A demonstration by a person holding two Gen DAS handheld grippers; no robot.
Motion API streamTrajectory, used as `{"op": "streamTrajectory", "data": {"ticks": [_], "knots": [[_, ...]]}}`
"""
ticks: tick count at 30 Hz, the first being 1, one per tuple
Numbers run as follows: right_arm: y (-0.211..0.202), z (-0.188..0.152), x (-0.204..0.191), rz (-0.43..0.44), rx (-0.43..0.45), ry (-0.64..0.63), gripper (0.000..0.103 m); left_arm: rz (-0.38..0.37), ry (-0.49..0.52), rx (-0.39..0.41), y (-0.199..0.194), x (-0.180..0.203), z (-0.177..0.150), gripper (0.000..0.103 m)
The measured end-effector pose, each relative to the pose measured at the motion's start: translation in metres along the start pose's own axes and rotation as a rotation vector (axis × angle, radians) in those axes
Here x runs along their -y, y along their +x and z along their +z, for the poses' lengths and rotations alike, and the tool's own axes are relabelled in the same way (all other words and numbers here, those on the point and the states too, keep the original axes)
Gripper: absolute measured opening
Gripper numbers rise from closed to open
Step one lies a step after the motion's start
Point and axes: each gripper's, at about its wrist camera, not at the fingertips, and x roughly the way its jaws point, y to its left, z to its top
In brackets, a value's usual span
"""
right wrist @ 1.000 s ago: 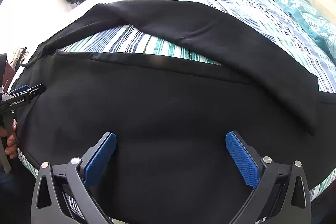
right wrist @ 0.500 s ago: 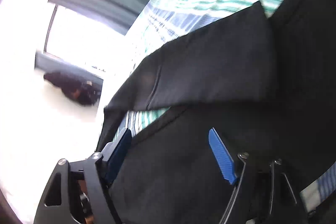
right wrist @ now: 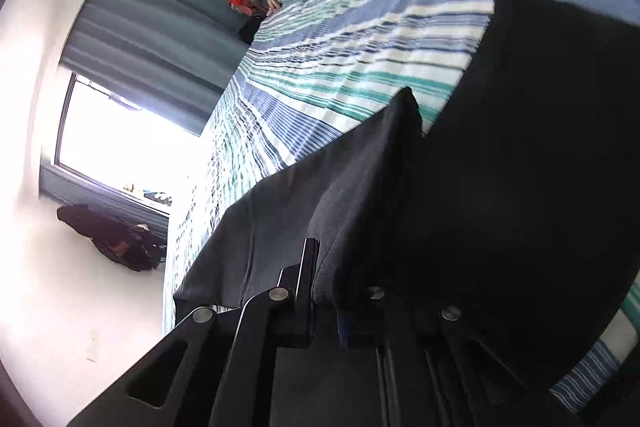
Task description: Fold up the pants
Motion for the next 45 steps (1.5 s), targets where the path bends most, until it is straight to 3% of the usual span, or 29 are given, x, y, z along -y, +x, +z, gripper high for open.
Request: {"op": "streamTrajectory", "data": {"ticks": [2, 6, 10, 14, 19, 23, 25, 26, 27, 28, 30, 34, 37, 39, 42, 45], "knots": [[-0.021, 0.003, -0.025, 0.007, 0.036, -0.105, 0.008, -0.018, -0.020, -0.034, -0.001, -0.003, 0.005, 0.103], [-0.076, -0.006, -0.071, 0.077, 0.101, -0.292, 0.008, -0.100, -0.074, -0.183, -0.006, -0.014, 0.031, 0.102], [-0.120, -0.022, -0.092, 0.110, 0.135, -0.387, 0.008, -0.262, -0.247, -0.134, -0.018, -0.038, 0.082, 0.102], [-0.138, -0.026, -0.097, 0.140, 0.123, -0.398, 0.008, -0.377, -0.454, -0.135, 0.006, -0.060, 0.142, 0.102], [-0.163, -0.029, -0.100, 0.183, 0.124, -0.420, 0.008, -0.349, -0.610, -0.272, 0.061, -0.073, 0.173, 0.102], [-0.184, -0.021, -0.106, 0.252, 0.140, -0.414, 0.008, -0.326, -0.688, -0.290, 0.077, -0.087, 0.176, 0.101], [-0.189, -0.012, -0.105, 0.294, 0.137, -0.401, 0.008, -0.341, -0.742, -0.283, 0.079, -0.099, 0.178, 0.089], [-0.192, -0.008, -0.106, 0.307, 0.134, -0.397, 0.008, -0.369, -0.778, -0.290, 0.080, -0.105, 0.177, 0.059], [-0.192, -0.003, -0.105, 0.311, 0.135, -0.393, 0.008, -0.412, -0.816, -0.310, 0.082, -0.109, 0.175, 0.019], [-0.192, 0.003, -0.104, 0.309, 0.136, -0.393, 0.008, -0.455, -0.849, -0.335, 0.082, -0.113, 0.173, 0.005], [-0.185, 0.016, -0.102, 0.277, 0.134, -0.406, 0.008, -0.480, -0.861, -0.303, 0.067, -0.118, 0.177, 0.005], [-0.152, 0.063, -0.105, 0.240, 0.105, -0.406, 0.008, -0.526, -0.736, -0.096, -0.016, -0.124, 0.197, 0.005], [-0.149, 0.098, -0.115, 0.245, 0.133, -0.419, 0.008, -0.501, -0.606, 0.064, -0.097, -0.124, 0.169, 0.005], [-0.148, 0.116, -0.108, 0.211, 0.135, -0.409, 0.008, -0.477, -0.563, 0.076, -0.128, -0.120, 0.124, 0.006], [-0.127, 0.130, -0.063, 0.086, 0.063, -0.336, 0.008, -0.442, -0.546, -0.051, -0.124, -0.105, 0.039, 0.006], [-0.090, 0.122, -0.002, -0.137, -0.085, -0.279, 0.008, -0.420, -0.526, -0.206, -0.093, -0.086, -0.020, 0.005]]}}
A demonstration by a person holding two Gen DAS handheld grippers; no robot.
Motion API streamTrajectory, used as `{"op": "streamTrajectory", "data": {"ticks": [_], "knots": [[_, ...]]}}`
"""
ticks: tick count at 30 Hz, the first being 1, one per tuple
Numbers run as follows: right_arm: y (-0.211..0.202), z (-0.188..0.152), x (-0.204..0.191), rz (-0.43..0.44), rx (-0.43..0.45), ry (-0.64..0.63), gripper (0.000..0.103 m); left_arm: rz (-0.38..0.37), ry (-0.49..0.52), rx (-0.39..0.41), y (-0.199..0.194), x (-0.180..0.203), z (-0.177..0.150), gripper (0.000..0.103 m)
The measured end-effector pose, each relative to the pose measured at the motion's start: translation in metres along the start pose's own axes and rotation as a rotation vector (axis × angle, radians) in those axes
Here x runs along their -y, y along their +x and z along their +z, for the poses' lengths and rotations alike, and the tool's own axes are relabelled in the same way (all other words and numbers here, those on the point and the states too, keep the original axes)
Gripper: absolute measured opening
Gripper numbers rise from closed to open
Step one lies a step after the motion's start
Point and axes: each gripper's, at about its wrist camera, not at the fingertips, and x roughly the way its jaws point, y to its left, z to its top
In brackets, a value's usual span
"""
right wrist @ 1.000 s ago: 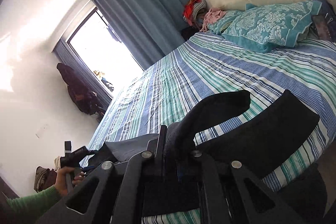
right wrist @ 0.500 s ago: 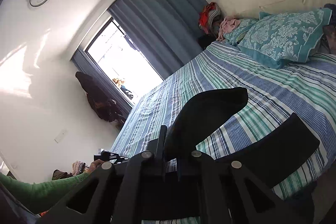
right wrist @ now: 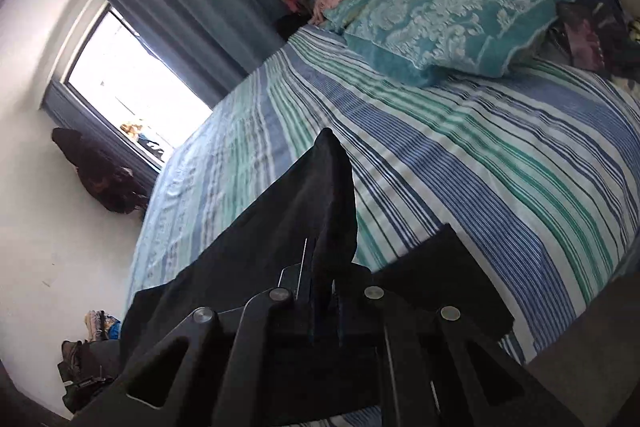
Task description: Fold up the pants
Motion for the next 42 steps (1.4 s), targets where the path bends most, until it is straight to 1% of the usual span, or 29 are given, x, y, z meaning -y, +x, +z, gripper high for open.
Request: {"op": "streamTrajectory", "data": {"ticks": [1, 2, 3, 5, 6, 8, 9, 12, 14, 15, 17, 19, 21, 23, 27, 28, 30, 31, 32, 33, 34, 35, 36, 37, 38, 39, 40, 41, 42], "knots": [[0.013, -0.008, 0.011, -0.071, -0.057, -0.008, 0.008, -0.005, -0.016, -0.030, 0.011, -0.005, -0.008, 0.005], [0.024, -0.016, 0.021, -0.119, -0.105, -0.014, 0.008, 0.002, -0.016, -0.047, 0.018, -0.006, -0.013, 0.005], [0.034, -0.024, 0.029, -0.145, -0.151, -0.012, 0.008, 0.015, -0.003, -0.050, 0.021, -0.005, -0.019, 0.005], [0.043, -0.034, 0.041, -0.194, -0.193, -0.004, 0.008, 0.038, 0.038, -0.044, 0.020, 0.005, -0.023, 0.005], [0.044, -0.035, 0.045, -0.206, -0.209, -0.001, 0.008, 0.038, 0.050, -0.042, 0.015, 0.008, -0.027, 0.005], [0.039, -0.035, 0.051, -0.215, -0.212, 0.010, 0.008, 0.036, 0.061, -0.043, 0.012, 0.010, -0.028, 0.005], [0.040, -0.035, 0.054, -0.226, -0.232, 0.008, 0.008, 0.037, 0.062, -0.044, 0.012, 0.014, -0.024, 0.005], [0.048, -0.039, 0.059, -0.259, -0.290, -0.007, 0.008, 0.034, 0.053, -0.047, 0.013, 0.012, -0.028, 0.005], [0.049, -0.040, 0.059, -0.266, -0.295, -0.018, 0.008, 0.033, 0.056, -0.045, 0.011, 0.010, -0.030, 0.005], [0.047, -0.039, 0.057, -0.269, -0.280, -0.034, 0.008, 0.036, 0.062, -0.043, 0.015, 0.011, -0.029, 0.005], [0.043, -0.036, 0.046, -0.282, -0.264, -0.091, 0.008, 0.050, 0.080, -0.046, 0.017, 0.014, -0.028, 0.005], [0.048, -0.035, 0.044, -0.329, -0.289, -0.123, 0.008, 0.071, 0.091, -0.065, 0.020, 0.008, -0.024, 0.005], [0.057, -0.038, 0.049, -0.363, -0.331, -0.114, 0.008, 0.091, 0.099, -0.081, 0.024, 0.009, -0.024, 0.005], [0.059, -0.037, 0.049, -0.378, -0.338, -0.124, 0.008, 0.107, 0.120, -0.085, 0.025, 0.010, -0.023, 0.005], [0.063, -0.039, 0.042, -0.427, -0.346, -0.189, 0.008, 0.148, 0.163, -0.089, 0.023, 0.014, -0.027, 0.005], [0.064, -0.039, 0.040, -0.436, -0.348, -0.201, 0.008, 0.160, 0.171, -0.092, 0.025, 0.016, -0.027, 0.006], [0.066, -0.041, 0.037, -0.454, -0.352, -0.224, 0.008, 0.195, 0.167, -0.122, 0.029, 0.017, -0.029, 0.016], [0.066, -0.041, 0.036, -0.463, -0.353, -0.235, 0.008, 0.199, 0.163, -0.132, 0.028, 0.016, -0.030, 0.016], [0.066, -0.042, 0.035, -0.470, -0.352, -0.243, 0.014, 0.204, 0.165, -0.139, 0.026, 0.016, -0.032, 0.016], [0.066, -0.042, 0.034, -0.474, -0.354, -0.249, 0.019, 0.213, 0.165, -0.151, 0.023, 0.014, -0.035, 0.019], [0.065, -0.043, 0.034, -0.485, -0.353, -0.254, 0.039, 0.222, 0.158, -0.165, 0.019, 0.011, -0.037, 0.019], [0.065, -0.043, 0.033, -0.466, -0.352, -0.252, 0.054, 0.236, 0.147, -0.177, 0.013, 0.008, -0.041, 0.020], [0.061, -0.043, 0.030, -0.430, -0.349, -0.244, 0.060, 0.246, 0.138, -0.181, 0.004, 0.004, -0.043, 0.026], [0.055, -0.044, 0.027, -0.428, -0.335, -0.241, 0.071, 0.247, 0.130, -0.177, -0.006, 0.001, -0.046, 0.030], [0.047, -0.044, 0.021, -0.459, -0.304, -0.252, 0.079, 0.248, 0.130, -0.155, -0.018, 0.000, -0.047, 0.039], [0.038, -0.044, 0.014, -0.485, -0.260, -0.274, 0.082, 0.253, 0.155, -0.112, -0.031, 0.002, -0.048, 0.048], [0.028, -0.045, 0.004, -0.510, -0.213, -0.305, 0.082, 0.266, 0.203, -0.066, -0.040, 0.009, -0.046, 0.053], [0.018, -0.047, -0.007, -0.534, -0.164, -0.338, 0.082, 0.278, 0.264, -0.019, -0.045, 0.018, -0.043, 0.063], [0.009, -0.050, -0.019, -0.542, -0.116, -0.362, 0.082, 0.278, 0.331, 0.016, -0.048, 0.027, -0.039, 0.068]]}}
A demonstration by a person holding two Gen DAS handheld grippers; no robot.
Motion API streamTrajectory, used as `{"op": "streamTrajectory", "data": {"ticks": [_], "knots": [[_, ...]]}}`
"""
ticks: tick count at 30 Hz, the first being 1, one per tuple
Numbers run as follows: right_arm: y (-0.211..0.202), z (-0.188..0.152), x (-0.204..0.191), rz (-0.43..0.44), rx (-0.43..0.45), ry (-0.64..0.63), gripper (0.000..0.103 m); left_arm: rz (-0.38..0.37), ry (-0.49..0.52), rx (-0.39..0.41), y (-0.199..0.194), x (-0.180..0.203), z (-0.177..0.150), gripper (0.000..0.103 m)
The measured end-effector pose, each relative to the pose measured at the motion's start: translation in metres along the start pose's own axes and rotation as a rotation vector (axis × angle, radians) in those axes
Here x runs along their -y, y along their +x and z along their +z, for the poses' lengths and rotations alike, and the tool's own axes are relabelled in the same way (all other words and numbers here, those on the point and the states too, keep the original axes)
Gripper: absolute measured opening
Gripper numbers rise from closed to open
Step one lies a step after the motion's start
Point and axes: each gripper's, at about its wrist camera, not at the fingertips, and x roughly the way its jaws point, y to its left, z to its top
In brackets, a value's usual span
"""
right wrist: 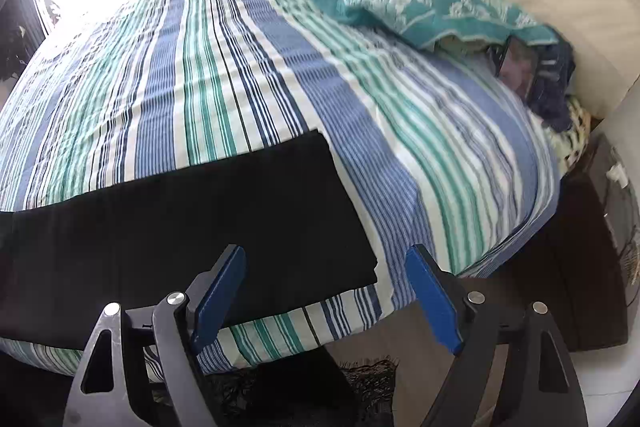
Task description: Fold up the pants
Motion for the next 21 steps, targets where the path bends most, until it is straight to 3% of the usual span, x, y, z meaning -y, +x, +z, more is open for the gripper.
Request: {"op": "streamTrajectory", "data": {"ticks": [2, 4, 6, 7, 8, 9, 10, 11, 13, 16, 17, 19, 20, 21], "knots": [[-0.025, -0.001, -0.017, 0.049, 0.081, 0.002, 0.085, -0.014, 0.106, 0.061, 0.000, 0.013, 0.020, 0.069], [-0.041, -0.002, -0.043, 0.159, 0.122, -0.009, 0.086, -0.051, 0.166, 0.111, 0.007, 0.023, 0.043, 0.069], [-0.050, -0.004, -0.079, 0.271, 0.145, -0.028, 0.087, -0.040, 0.214, 0.149, 0.025, 0.031, 0.062, 0.069], [-0.050, -0.005, -0.099, 0.323, 0.148, -0.039, 0.088, -0.006, 0.226, 0.131, 0.040, 0.033, 0.065, 0.069], [-0.048, -0.008, -0.120, 0.365, 0.146, -0.054, 0.088, 0.032, 0.236, 0.070, 0.057, 0.032, 0.064, 0.060], [-0.046, -0.011, -0.143, 0.398, 0.140, -0.073, 0.088, 0.068, 0.239, -0.023, 0.072, 0.028, 0.059, 0.035], [-0.043, -0.016, -0.163, 0.424, 0.134, -0.090, 0.088, 0.093, 0.233, -0.115, 0.084, 0.020, 0.046, 0.022], [-0.040, -0.021, -0.182, 0.451, 0.125, -0.102, 0.088, 0.100, 0.227, -0.132, 0.085, 0.014, 0.031, 0.020], [-0.034, -0.039, -0.214, 0.513, 0.108, -0.118, 0.088, 0.111, 0.249, -0.093, 0.069, 0.014, 0.004, 0.020], [-0.023, -0.071, -0.254, 0.539, 0.071, -0.186, 0.088, 0.115, 0.232, -0.123, 0.061, 0.012, -0.003, 0.021], [-0.015, -0.082, -0.265, 0.528, 0.043, -0.224, 0.088, 0.111, 0.221, -0.113, 0.057, 0.011, -0.001, 0.024], [0.001, -0.102, -0.280, 0.477, -0.013, -0.305, 0.090, 0.090, 0.199, -0.053, 0.047, 0.010, 0.005, 0.050], [0.000, -0.107, -0.284, 0.447, 0.021, -0.352, 0.095, 0.086, 0.186, -0.008, 0.041, 0.011, 0.012, 0.076], [-0.003, -0.110, -0.284, 0.438, 0.035, -0.378, 0.096, 0.092, 0.173, 0.037, 0.037, 0.012, 0.020, 0.094]]}}
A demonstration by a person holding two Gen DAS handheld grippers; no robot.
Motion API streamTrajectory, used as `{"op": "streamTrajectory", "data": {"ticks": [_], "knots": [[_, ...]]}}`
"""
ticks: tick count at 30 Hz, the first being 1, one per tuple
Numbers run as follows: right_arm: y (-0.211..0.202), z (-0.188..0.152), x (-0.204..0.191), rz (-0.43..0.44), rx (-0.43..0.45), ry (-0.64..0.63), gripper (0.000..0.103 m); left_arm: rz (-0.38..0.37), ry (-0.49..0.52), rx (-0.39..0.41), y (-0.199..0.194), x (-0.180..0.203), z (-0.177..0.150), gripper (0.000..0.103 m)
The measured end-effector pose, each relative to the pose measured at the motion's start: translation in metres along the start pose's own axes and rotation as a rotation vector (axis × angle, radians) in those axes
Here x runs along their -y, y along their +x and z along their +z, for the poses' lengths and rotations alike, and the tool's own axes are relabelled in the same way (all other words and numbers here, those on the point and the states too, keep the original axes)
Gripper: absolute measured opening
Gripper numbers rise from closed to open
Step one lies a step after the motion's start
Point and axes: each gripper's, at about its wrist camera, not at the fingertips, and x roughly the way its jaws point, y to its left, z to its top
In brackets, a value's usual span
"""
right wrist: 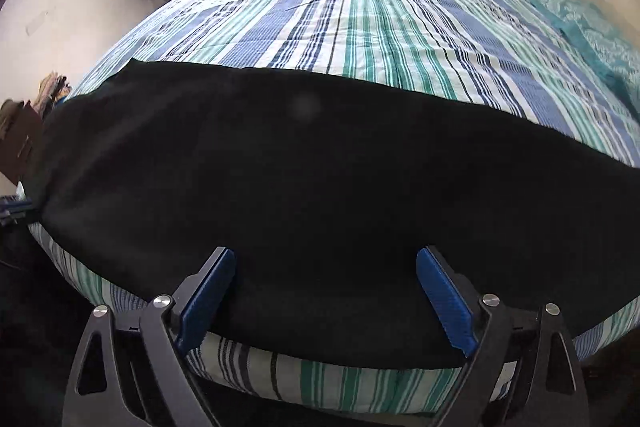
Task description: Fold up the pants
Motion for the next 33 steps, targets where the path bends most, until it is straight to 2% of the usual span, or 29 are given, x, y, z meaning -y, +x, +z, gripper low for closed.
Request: {"op": "streamTrajectory", "data": {"ticks": [3, 5, 7, 11, 13, 15, 18, 21, 27, 29, 32, 33], "knots": [[0.001, -0.003, 0.002, 0.007, -0.002, 0.013, 0.102, 0.046, -0.033, 0.147, -0.002, -0.005, 0.038, 0.097], [0.002, -0.007, -0.001, -0.011, 0.012, -0.011, 0.103, 0.082, -0.065, 0.179, 0.016, -0.013, 0.066, 0.097], [0.002, -0.010, -0.003, -0.028, 0.026, -0.021, 0.103, 0.131, -0.115, 0.170, 0.041, -0.027, 0.080, 0.097], [-0.001, -0.010, 0.000, -0.008, 0.040, -0.027, 0.103, 0.197, -0.184, 0.077, 0.090, -0.060, 0.067, 0.097], [-0.006, -0.008, 0.001, -0.004, 0.054, -0.032, 0.103, 0.176, -0.144, 0.170, 0.087, -0.058, 0.052, 0.097], [-0.020, -0.006, 0.004, -0.025, 0.120, -0.037, 0.103, 0.203, -0.118, 0.175, 0.079, -0.053, 0.048, 0.097], [-0.039, -0.003, 0.007, -0.029, 0.219, -0.037, 0.103, 0.162, -0.161, 0.154, 0.070, -0.052, 0.050, 0.097], [-0.036, 0.003, 0.013, -0.036, 0.214, -0.001, 0.103, 0.066, -0.214, 0.178, 0.054, -0.035, 0.055, 0.097], [-0.034, 0.008, 0.021, -0.033, 0.216, 0.052, 0.103, -0.066, -0.151, 0.143, 0.048, 0.024, 0.053, 0.098], [-0.033, 0.008, 0.025, -0.037, 0.204, 0.061, 0.103, -0.058, -0.102, 0.122, 0.059, 0.041, 0.052, 0.098], [-0.033, 0.007, 0.030, -0.035, 0.204, 0.081, 0.103, 0.023, -0.024, 0.080, 0.085, 0.054, 0.045, 0.099], [-0.035, 0.006, 0.032, -0.038, 0.211, 0.085, 0.103, 0.037, 0.001, 0.092, 0.089, 0.055, 0.040, 0.103]]}}
